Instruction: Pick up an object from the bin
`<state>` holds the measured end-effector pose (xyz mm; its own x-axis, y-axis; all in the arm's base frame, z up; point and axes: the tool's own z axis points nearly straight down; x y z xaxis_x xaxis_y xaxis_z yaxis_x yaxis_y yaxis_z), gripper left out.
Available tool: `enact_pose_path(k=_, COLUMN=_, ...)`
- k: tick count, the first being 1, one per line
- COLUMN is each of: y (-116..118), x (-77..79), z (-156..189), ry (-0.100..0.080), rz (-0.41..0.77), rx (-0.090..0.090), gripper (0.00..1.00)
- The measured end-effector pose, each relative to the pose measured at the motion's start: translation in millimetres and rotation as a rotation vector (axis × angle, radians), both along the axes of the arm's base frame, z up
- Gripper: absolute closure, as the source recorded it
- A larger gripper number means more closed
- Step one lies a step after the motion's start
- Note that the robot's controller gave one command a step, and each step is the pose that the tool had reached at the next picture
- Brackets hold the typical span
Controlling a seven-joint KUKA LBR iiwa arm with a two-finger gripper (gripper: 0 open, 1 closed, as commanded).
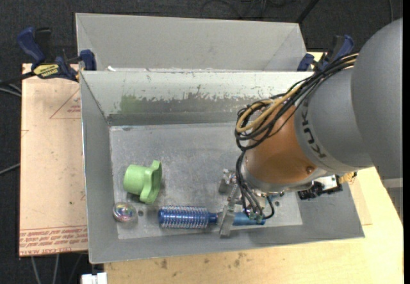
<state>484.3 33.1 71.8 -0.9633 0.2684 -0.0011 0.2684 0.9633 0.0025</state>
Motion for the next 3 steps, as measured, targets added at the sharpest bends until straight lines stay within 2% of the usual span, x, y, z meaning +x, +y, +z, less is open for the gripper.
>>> enact_pose_path(k=1, y=0.1, x=0.9, z=0.2, ry=-0.004, rz=0.001, rx=0.000, gripper=1.00)
enact_pose_path(k=2, y=-13.0, x=35.3, z=95.0, ry=-0.008, rz=-0.020, rx=-0.002, gripper=1.00)
enact_pose_path(k=3, y=-1.0, x=46.1, z=215.8, ry=-0.008, rz=0.005, rx=-0.001, gripper=1.00)
